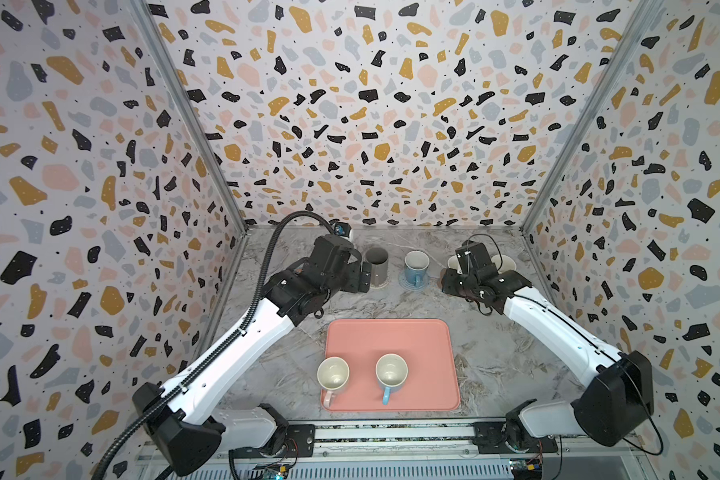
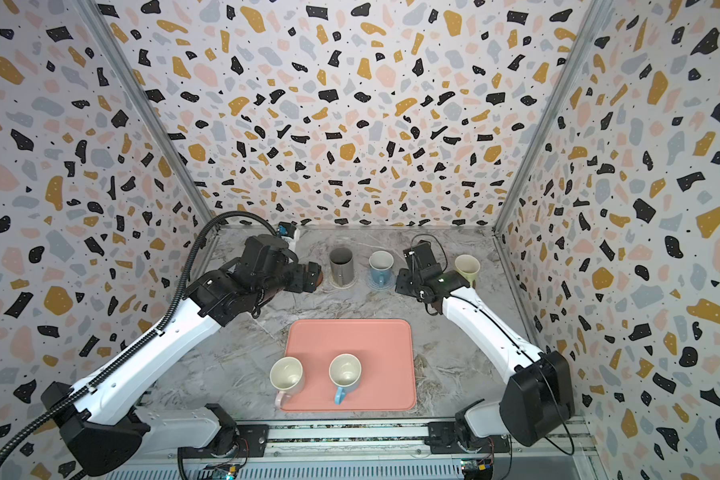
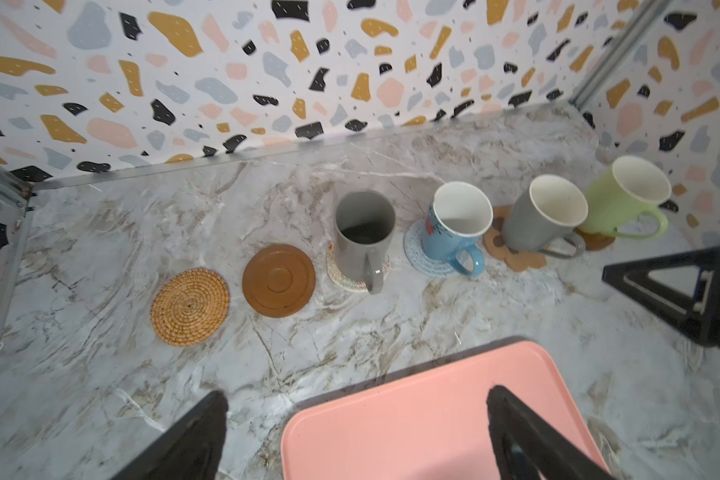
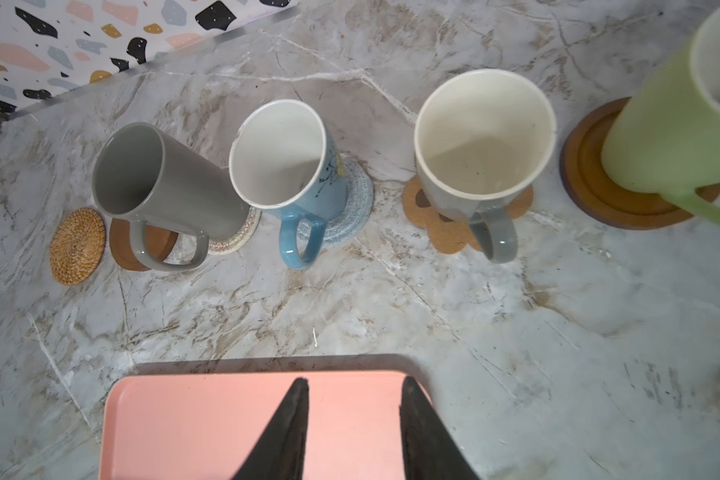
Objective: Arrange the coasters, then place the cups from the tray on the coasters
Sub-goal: 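Lift the right gripper off the grey mug while the left gripper moves over the tray, then lower the left gripper onto the white blue-handled mug rim and close it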
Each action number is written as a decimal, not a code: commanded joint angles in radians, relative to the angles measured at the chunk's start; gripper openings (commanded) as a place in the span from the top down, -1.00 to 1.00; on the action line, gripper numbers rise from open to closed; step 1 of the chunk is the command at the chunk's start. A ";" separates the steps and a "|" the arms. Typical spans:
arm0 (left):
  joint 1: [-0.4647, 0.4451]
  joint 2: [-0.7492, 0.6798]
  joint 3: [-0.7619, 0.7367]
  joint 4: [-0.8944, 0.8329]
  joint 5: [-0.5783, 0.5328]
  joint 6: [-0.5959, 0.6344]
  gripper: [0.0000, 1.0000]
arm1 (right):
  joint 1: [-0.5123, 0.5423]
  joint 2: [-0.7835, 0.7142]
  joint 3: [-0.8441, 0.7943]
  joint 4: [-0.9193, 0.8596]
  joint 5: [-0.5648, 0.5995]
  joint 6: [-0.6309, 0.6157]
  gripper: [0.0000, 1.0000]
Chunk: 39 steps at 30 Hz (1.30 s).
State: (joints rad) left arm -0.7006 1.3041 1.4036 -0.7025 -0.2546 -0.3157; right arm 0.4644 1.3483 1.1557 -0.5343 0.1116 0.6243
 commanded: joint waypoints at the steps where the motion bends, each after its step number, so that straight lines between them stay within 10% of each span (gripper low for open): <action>1: -0.062 0.026 0.036 -0.100 0.030 -0.009 -0.94 | -0.025 -0.066 -0.029 0.011 -0.014 -0.004 0.22; 22: -0.541 0.010 -0.196 -0.169 0.056 -0.503 -0.90 | -0.127 -0.093 -0.149 0.077 -0.146 -0.184 0.21; 39: -0.622 0.019 -0.313 -0.186 0.136 -0.607 -0.65 | -0.150 -0.125 -0.216 0.106 -0.187 -0.171 0.21</action>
State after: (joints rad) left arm -1.3163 1.3369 1.1110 -0.8898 -0.1486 -0.9054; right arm 0.3183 1.2488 0.9367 -0.4324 -0.0673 0.4580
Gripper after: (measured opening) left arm 0.830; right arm 0.396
